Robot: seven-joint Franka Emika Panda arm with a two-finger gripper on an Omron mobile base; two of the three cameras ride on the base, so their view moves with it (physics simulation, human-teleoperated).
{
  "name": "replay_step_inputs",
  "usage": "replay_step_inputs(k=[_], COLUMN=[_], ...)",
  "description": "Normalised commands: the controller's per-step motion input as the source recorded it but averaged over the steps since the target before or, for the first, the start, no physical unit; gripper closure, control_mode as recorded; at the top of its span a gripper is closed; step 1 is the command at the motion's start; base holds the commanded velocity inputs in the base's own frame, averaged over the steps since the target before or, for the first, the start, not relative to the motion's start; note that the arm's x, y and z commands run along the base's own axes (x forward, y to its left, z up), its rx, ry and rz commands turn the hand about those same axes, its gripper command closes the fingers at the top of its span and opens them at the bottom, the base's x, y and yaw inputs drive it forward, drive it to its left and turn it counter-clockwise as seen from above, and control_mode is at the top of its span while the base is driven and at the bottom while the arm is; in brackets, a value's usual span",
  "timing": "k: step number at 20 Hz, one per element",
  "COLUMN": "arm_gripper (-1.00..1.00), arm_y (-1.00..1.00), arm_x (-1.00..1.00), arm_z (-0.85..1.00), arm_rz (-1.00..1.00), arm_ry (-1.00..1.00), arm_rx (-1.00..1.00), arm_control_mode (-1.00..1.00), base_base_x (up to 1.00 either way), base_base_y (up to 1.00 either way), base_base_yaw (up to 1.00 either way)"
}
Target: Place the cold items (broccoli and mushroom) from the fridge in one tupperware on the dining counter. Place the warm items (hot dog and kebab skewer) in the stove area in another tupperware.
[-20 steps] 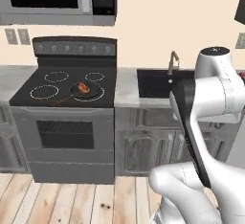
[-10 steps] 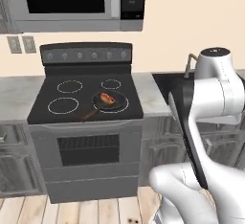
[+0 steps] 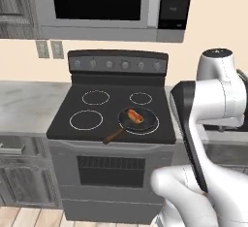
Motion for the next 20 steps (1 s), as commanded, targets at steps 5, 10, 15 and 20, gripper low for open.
replay_step_inputs(k=[5,10,15,20], arm_gripper=[-1.00,-1.00,-1.00,-1.00], arm_y=[0.00,0.00,0.00,0.00], arm_x=[0.00,0.00,0.00,0.10], arm_z=[0.00,0.00,0.00,-0.07], arm_rz=[0.00,0.00,0.00,0.05], arm_ry=[0.00,0.00,0.00,0.00], arm_rx=[0.00,0.00,0.00,0.01], arm_control_mode=[1.00,1.00,1.00,-1.00], base_base_x=[0.67,0.56,0.51,0.45], base_base_y=[0.11,0.29,0.58,0.10], base_base_yaw=[0.16,-0.08,-0.17,0.02])
